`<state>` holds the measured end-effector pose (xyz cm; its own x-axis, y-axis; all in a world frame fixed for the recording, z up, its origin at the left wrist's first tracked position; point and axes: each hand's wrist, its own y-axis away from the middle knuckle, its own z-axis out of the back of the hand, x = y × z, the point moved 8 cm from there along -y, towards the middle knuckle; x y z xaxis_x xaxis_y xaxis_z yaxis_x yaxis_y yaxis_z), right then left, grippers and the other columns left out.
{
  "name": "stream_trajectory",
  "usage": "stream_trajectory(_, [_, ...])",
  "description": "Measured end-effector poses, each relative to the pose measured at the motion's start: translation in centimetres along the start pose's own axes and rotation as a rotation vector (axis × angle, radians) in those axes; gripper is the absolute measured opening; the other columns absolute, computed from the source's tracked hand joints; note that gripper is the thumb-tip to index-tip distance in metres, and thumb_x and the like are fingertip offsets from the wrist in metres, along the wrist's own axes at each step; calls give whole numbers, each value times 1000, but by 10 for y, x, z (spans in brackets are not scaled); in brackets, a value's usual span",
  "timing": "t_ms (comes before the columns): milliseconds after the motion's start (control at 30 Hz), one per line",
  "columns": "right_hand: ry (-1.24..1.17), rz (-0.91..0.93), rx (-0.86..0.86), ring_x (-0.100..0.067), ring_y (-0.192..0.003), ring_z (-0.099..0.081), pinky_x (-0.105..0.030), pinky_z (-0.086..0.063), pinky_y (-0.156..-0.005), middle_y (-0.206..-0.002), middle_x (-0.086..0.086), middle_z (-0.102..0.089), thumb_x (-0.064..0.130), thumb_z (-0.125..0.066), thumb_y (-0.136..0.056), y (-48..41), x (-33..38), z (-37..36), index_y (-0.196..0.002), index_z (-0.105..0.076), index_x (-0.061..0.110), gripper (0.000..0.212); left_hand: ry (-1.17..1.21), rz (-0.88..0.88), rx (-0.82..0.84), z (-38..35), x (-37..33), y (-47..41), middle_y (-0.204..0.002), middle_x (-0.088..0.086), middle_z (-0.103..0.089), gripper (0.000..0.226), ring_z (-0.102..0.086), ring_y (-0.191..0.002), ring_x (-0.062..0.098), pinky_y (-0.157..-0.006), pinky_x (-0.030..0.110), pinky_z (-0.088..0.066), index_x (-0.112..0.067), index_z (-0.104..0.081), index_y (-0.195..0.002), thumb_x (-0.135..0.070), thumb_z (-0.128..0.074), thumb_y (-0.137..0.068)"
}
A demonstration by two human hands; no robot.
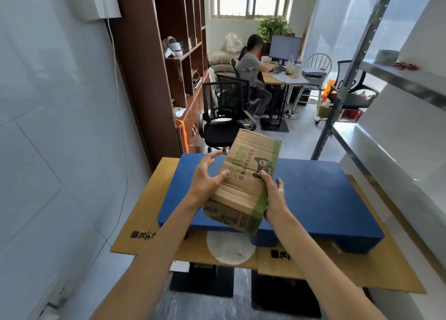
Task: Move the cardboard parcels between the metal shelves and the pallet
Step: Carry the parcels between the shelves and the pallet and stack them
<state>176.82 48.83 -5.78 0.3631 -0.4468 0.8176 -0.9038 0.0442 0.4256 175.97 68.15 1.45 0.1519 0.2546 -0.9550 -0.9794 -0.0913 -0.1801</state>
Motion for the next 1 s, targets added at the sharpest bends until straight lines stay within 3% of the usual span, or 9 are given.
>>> stream_trajectory(100, [-122,1,-124,-32,-110,-56,-58,-46,-93,-132,-8,-45,36,-73,-79,-27,-5,-10,-148,-5,36,97,47,187,-75,15,38,-16,-146,-1,-39,67,-38,-134,18,-105,41,-41,-27,-39,-140,-36,-73,-83])
stream_trajectory(233, [-146,-33,-143,-33,-109,-56,-61,-49,-83,-132,-8,-48,35,-76,-76,-69,-14,-35,-141,-18,36,87,254,421,3,-2,72,-32,-131,-8,-38,89,-47,-117,19,-81,41,-53,-36,-9,-146,-42,-71,-82])
stream_trajectory(367, [-5,-62,-93,-32,-114,-54,-58,-46,-88,-135,-9,-48,43,-72,-77,-112,-12,-50,-141,-15,35,86,353,421,-55,8,93,-78,-132,-7,-45,71,-54,-115,20,-82,49,-56,-42,-21,-136,-30,-70,-87])
stream_trajectory(500, [200,116,-200,-32,-140,-25,-54,-29,-108,-158,-7,-8,51,-66,-81,-165,43,-34,-147,7,42,99,372,464,-16,31,116,-130,-133,1,-52,66,-60,-111,25,-83,55,-55,-41,-24,-143,-32,-64,-91])
stream_trajectory(600, [513,431,-188,-25,-142,-21,-44,-25,-112,-157,-4,-17,38,-61,-89,-201,86,-26,-149,-12,36,77,326,486,11,48,142,-158,-136,1,-51,73,-58,-116,26,-76,39,-56,-45,-11,-149,-31,-57,-95])
stream_trajectory(700, [805,487,41,-21,-131,-43,-38,-39,-106,-142,-3,-45,24,-59,-92,-231,71,-48,-142,-39,28,54,192,505,-10,55,177,-171,-132,-6,-49,68,-56,-115,18,-90,32,-50,-45,-6,-150,-25,-48,-100])
stream_trajectory(767, [1001,492,126,-22,-132,-41,-26,-32,-105,-144,-6,-42,14,-59,-91,-242,38,-59,-141,-43,21,53,-20,493,-21,58,202,-172,-116,-11,-52,64,-54,-104,11,-95,28,-43,-41,-6,-152,-17,-40,-102])
stream_trajectory(867, [1202,518,210,-22,-144,-17,-23,-19,-110,-159,-4,-10,12,-56,-93,-245,-12,-65,-143,-38,22,55,-300,420,-2,54,233,-165,-158,-2,-20,58,-23,-144,19,-117,34,-21,-33,-9,-153,-14,-33,-104])
stream_trajectory(1000, [1549,756,186,-22,-147,0,-42,-17,-114,-160,5,-1,42,-37,-96,-243,-27,-70,-147,-29,35,52,-646,200,34,50,242,-167,-158,-13,18,54,16,-145,6,-119,35,2,-32,-9,-151,-29,-35,-104])
